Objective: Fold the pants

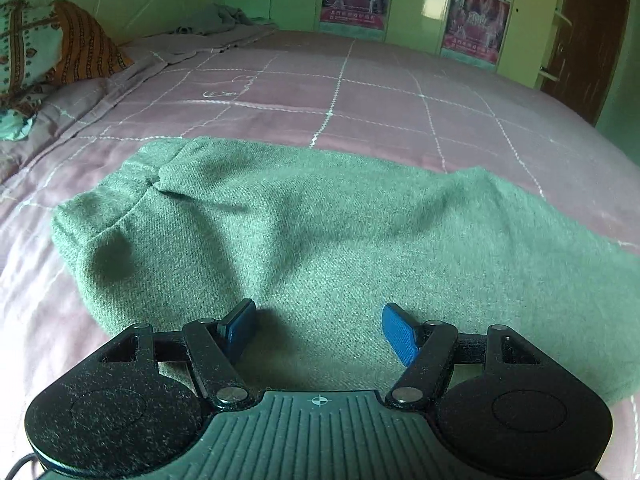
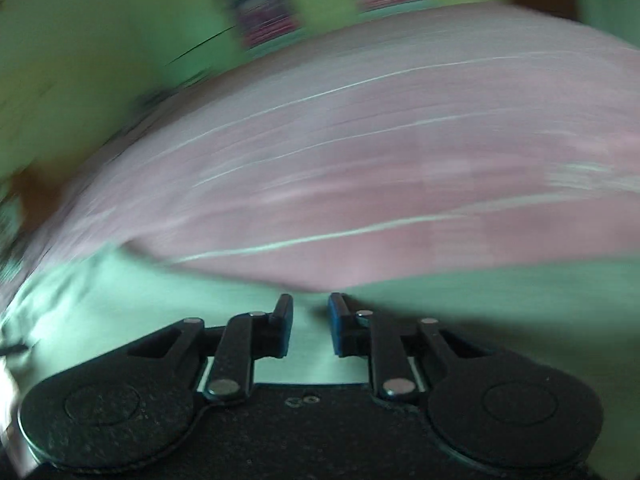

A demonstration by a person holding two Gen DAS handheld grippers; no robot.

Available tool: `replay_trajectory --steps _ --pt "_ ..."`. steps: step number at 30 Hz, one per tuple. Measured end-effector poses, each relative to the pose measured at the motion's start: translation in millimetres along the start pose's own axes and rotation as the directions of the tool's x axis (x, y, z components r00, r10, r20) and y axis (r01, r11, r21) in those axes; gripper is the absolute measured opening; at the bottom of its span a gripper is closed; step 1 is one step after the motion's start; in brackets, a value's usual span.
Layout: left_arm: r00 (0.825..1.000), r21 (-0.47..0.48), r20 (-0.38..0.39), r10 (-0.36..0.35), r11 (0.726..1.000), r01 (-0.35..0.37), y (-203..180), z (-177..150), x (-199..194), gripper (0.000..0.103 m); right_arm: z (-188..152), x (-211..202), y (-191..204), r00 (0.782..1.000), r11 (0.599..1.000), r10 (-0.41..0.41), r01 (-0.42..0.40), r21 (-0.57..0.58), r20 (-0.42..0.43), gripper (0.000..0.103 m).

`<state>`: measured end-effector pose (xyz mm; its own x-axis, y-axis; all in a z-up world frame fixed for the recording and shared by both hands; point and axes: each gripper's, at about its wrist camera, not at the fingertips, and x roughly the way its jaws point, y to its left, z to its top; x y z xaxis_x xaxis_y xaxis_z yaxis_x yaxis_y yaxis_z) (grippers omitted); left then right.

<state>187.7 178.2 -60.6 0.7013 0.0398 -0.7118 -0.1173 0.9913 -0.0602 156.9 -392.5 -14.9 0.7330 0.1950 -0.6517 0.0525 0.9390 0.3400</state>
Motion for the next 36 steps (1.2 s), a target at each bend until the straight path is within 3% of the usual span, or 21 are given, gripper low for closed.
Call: replay_trajectory --steps 2,4,5,6,8,9,10,11,13,15,18,22,25,28,29,30,31,33,35,36 --pt "0.998 -0.039 0.068 -0.020 0.999 0.022 -5 1 -16 0.069 0 -25 -39 0.998 0.995 -0.062 0.060 0.082 0.030 0.015" --pt "0.988 -0.052 0.146 -0.054 0.997 0.062 -8 0 -28 0.069 -2 -55 -50 0.991 0.986 -0.117 0.107 0.131 0.068 0.036" --pt "0.988 -0.038 0.146 -0.054 0.997 0.060 -12 -3 -30 0.069 -6 -73 -47 0.984 0.986 -0.130 0.115 0.119 0.124 0.045" --pt "0.993 -0.013 0.112 -0.043 0.999 0.044 -16 -6 -25 0.069 -12 -91 -44 0.977 0.989 -0.121 0.105 0.103 0.176 0.054" --pt "1.000 0.056 -0.014 0.000 0.998 0.001 -20 -17 -2 0.070 -26 -108 -46 0.967 0.987 -0.151 0.135 0.089 0.204 0.060" --pt "1.000 0.082 0.010 0.000 0.997 -0.001 -21 -22 -1 0.073 -34 -107 -53 0.963 0.977 -0.203 0.186 0.105 0.180 0.060" --pt "1.000 0.087 0.012 -0.002 0.996 0.001 -21 -23 0 0.074 -37 -103 -76 0.959 0.957 -0.267 0.252 0.143 0.099 0.053" --pt "1.000 0.084 0.008 -0.002 0.997 0.001 -21 -22 -1 0.074 -43 -101 -90 0.955 0.943 -0.290 0.276 0.188 0.055 0.038" --pt "1.000 0.075 0.007 -0.008 0.997 0.008 -19 -23 -2 0.075 -52 -131 -100 0.957 0.937 -0.246 0.194 0.291 0.154 0.045" --pt "1.000 0.083 0.017 -0.008 0.997 0.007 -20 -25 -1 0.076 -64 -164 -107 0.940 0.928 -0.221 0.121 0.352 0.259 0.046" --pt "0.999 0.070 0.037 -0.008 0.998 0.005 -22 -28 -1 0.079 -82 -180 -131 0.954 0.872 -0.182 0.045 0.487 0.238 0.046" --pt "0.998 0.035 0.056 -0.012 0.999 0.010 -23 -33 -10 0.082 -103 -175 -150 0.966 0.789 -0.169 0.013 0.614 0.197 0.047" --pt "0.999 0.039 0.050 -0.012 0.999 0.010 -23 -33 -10 0.083 -102 -160 -160 0.971 0.737 -0.131 -0.041 0.675 0.201 0.057" --pt "0.999 0.059 0.044 0.002 0.998 -0.004 -26 -33 -9 0.083 -97 -144 -158 0.976 0.752 -0.097 -0.058 0.657 0.197 0.058" --pt "0.999 0.068 0.043 0.007 0.998 -0.010 -28 -33 -8 0.083 -93 -140 -154 0.977 0.771 -0.094 -0.052 0.634 0.194 0.049" --pt "0.999 0.073 0.042 0.010 0.997 -0.013 -28 -33 -8 0.083 -89 -137 -150 0.977 0.792 -0.106 -0.030 0.610 0.186 0.020" --pt "0.999 0.072 0.041 0.009 0.997 -0.012 -28 -32 -8 0.083 -84 -136 -144 0.977 0.813 -0.115 -0.012 0.583 0.180 0.009" --pt "0.999 0.078 0.039 0.006 0.997 -0.009 -27 -32 -9 0.083 -74 -149 -131 0.964 0.858 -0.116 -0.024 0.513 0.240 0.009" --pt "0.999 0.077 0.039 0.002 0.997 -0.005 -27 -31 -8 0.083 -67 -177 -112 0.932 0.900 -0.085 -0.080 0.429 0.352 0.009" --pt "0.999 0.080 0.037 0.003 0.997 -0.006 -27 -31 -7 0.083 -67 -186 -104 0.922 0.914 -0.098 -0.065 0.400 0.374 0.009"
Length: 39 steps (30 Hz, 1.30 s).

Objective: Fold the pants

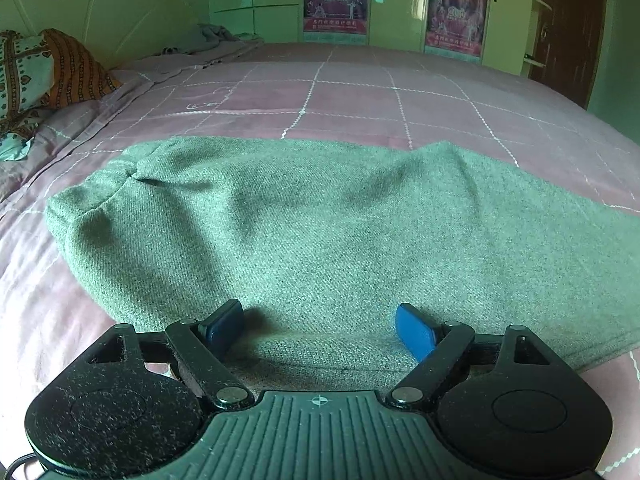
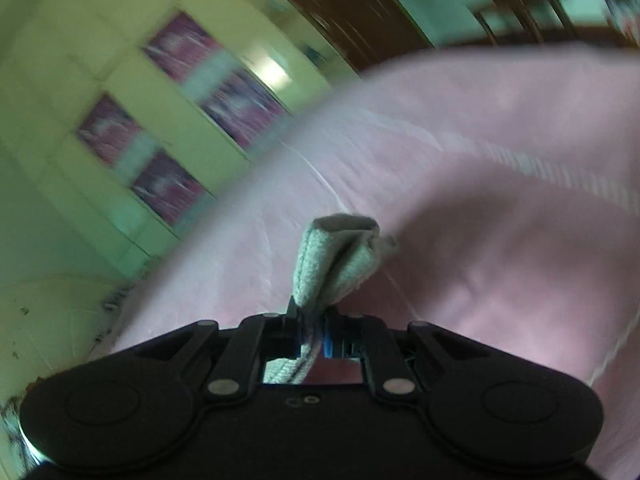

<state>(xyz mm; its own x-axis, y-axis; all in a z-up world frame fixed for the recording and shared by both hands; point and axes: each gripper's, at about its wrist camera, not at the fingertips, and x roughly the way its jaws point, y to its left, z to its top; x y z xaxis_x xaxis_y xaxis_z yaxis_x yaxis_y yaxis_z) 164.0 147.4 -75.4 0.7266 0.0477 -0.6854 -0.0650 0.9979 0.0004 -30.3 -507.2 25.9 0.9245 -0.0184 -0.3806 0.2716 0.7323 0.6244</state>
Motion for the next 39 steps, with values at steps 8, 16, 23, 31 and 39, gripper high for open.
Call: replay_trajectory --steps 8,16,23,31,39 --pt "0.994 0.066 0.082 0.071 0.995 -0.076 -2 9 -26 0.085 -18 35 -30 0.959 0.971 -0.207 0.226 0.080 -0.194 0.014" --pt "0.993 -0.164 -0.076 0.091 0.981 -0.102 68 -2 -13 0.086 -19 40 -43 0.967 0.962 -0.172 0.206 0.180 -0.187 0.019" --pt "0.999 -0.268 -0.030 0.037 0.962 -0.044 82 -9 -28 0.087 -17 38 -13 0.958 0.962 -0.254 0.265 0.070 -0.132 0.016" --pt "1.000 -0.287 0.004 -0.023 0.958 0.023 91 -18 -53 0.087 -17 79 103 0.981 0.974 -0.183 0.171 -0.150 -0.069 0.015" --pt "1.000 -0.282 -0.021 0.001 0.959 -0.006 111 -42 -59 0.087 -136 148 263 0.944 0.900 0.056 -0.189 -0.393 -0.326 0.015"
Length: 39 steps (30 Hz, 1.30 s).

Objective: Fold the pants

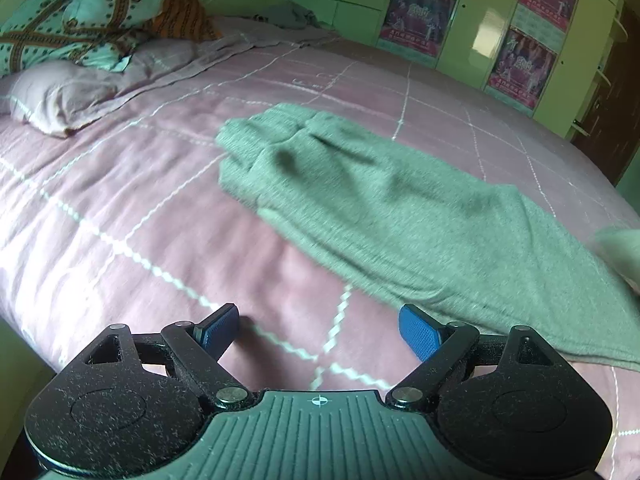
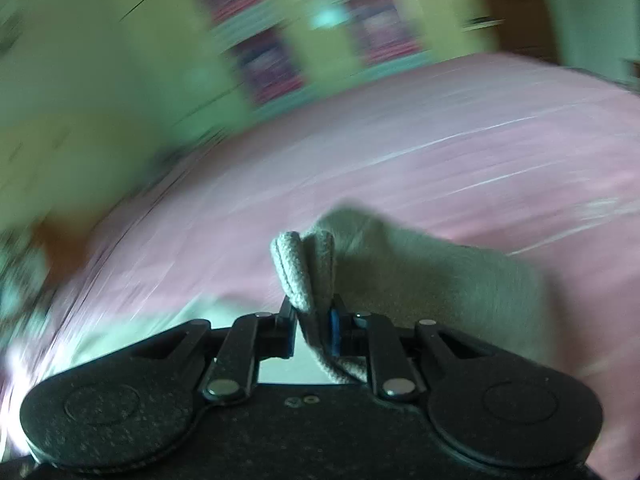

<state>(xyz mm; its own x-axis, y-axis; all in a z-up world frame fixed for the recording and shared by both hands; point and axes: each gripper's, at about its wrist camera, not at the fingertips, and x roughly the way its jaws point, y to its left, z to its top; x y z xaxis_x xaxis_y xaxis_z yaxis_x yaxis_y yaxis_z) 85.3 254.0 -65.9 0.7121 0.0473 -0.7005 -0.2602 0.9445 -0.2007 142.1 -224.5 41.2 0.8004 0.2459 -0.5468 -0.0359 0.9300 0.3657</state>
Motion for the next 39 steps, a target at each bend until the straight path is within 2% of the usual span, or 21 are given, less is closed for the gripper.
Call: replay_trajectory --steps 3,6,8,13,24,27,29,30,31,32,34,35,37,38,39 --pt "1.000 -0.009 0.007 -0.003 1.000 0.004 5 -1 -3 0.087 -40 41 57 0.986 0.981 0.085 -0.108 -0.162 -0.141 0.015" --pt "1.000 -0.017 0.015 -0.007 1.000 0.007 9 -3 -7 0.087 -74 57 88 0.977 0.952 0.065 -0.122 -0.282 -0.203 0.016" --pt "1.000 -0.012 0.014 -0.008 1.000 0.009 9 -4 -7 0.087 -88 57 95 0.981 0.939 0.026 -0.090 -0.332 -0.193 0.016" --pt "1.000 -0.018 0.009 -0.016 1.000 0.016 5 -9 -5 0.087 -87 57 87 0.982 0.937 0.030 -0.091 -0.337 -0.184 0.018" --pt "1.000 0.007 0.000 -0.028 1.000 0.028 -7 -16 -10 0.087 -97 54 103 0.987 0.937 0.015 -0.069 -0.343 -0.158 0.020" --pt "1.000 0.009 -0.004 -0.026 1.000 0.026 -8 -17 -10 0.087 -100 42 115 0.993 0.909 0.027 -0.071 -0.411 -0.112 0.020" --pt "1.000 0.010 -0.006 -0.025 1.000 0.026 -10 -17 -10 0.087 -108 42 123 0.991 0.879 0.036 -0.091 -0.468 -0.125 0.022" --pt "1.000 0.009 -0.007 -0.027 1.000 0.027 -11 -17 -10 0.087 -115 47 126 0.988 0.859 0.020 -0.096 -0.503 -0.154 0.029" --pt "1.000 0.009 -0.008 -0.029 1.000 0.029 -12 -17 -10 0.087 -123 52 130 0.982 0.837 0.008 -0.109 -0.536 -0.188 0.031" --pt "1.000 0.011 -0.008 -0.029 1.000 0.029 -13 -17 -11 0.087 -130 52 134 0.983 0.815 0.002 -0.106 -0.569 -0.181 0.034" --pt "1.000 0.017 -0.009 -0.028 0.999 0.028 -16 -17 -12 0.087 -135 45 139 0.984 0.801 0.035 -0.133 -0.584 -0.176 0.052" --pt "1.000 0.018 -0.007 -0.028 0.999 0.028 -17 -16 -13 0.087 -134 43 139 0.978 0.812 0.074 -0.172 -0.558 -0.194 0.070" --pt "0.999 0.017 0.017 -0.049 0.999 0.049 -22 -14 -18 0.086 -131 32 139 0.972 0.834 0.149 -0.223 -0.505 -0.184 0.068" --pt "0.997 0.019 0.032 -0.070 0.997 0.070 -27 -11 -21 0.086 -128 25 137 0.972 0.843 0.175 -0.230 -0.487 -0.156 0.051" --pt "0.995 0.027 0.050 -0.086 0.996 0.085 -35 -8 -24 0.080 -123 20 133 0.970 0.857 0.200 -0.243 -0.455 -0.140 0.015"
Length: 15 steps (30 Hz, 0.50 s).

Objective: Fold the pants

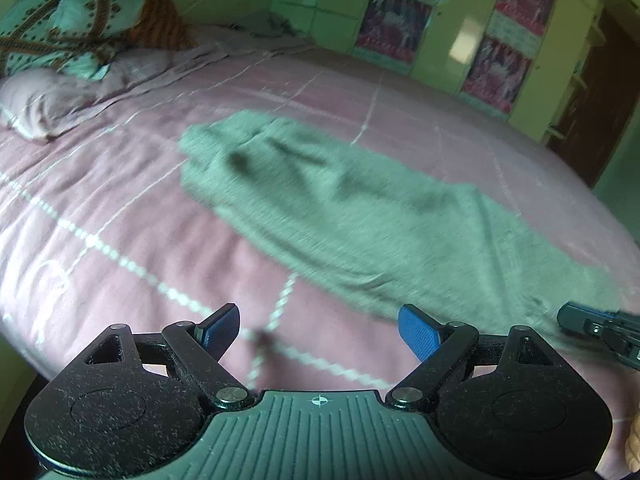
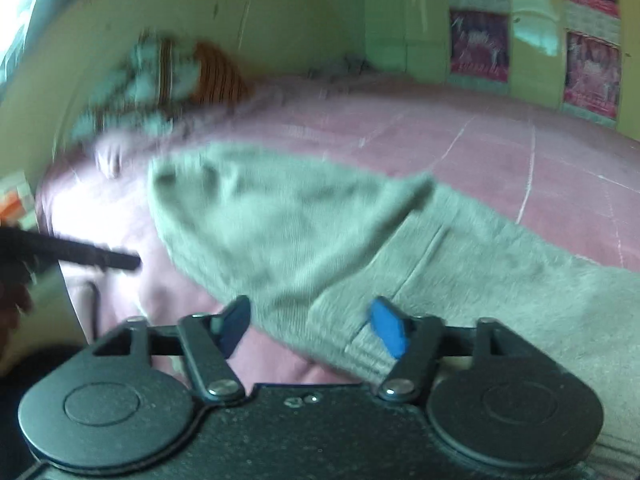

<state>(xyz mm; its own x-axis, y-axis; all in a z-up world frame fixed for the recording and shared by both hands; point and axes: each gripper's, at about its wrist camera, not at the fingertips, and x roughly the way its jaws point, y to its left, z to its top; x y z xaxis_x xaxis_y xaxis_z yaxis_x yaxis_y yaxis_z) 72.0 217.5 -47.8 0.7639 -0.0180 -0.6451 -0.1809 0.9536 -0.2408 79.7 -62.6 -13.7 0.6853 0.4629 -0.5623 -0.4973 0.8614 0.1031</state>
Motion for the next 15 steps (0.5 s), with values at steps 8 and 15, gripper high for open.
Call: replay_trajectory --steps 8,15 --pt "0.977 0.137 -0.005 -0.213 0.968 0.212 -117 21 27 0.025 -10 -72 -82 0.973 0.953 -0.224 0.205 0.223 0.063 0.012" --pt "0.970 0.291 -0.135 -0.203 0.928 0.235 -201 -16 77 0.025 -58 -98 -150 0.923 0.867 -0.377 0.380 0.323 -0.076 0.019"
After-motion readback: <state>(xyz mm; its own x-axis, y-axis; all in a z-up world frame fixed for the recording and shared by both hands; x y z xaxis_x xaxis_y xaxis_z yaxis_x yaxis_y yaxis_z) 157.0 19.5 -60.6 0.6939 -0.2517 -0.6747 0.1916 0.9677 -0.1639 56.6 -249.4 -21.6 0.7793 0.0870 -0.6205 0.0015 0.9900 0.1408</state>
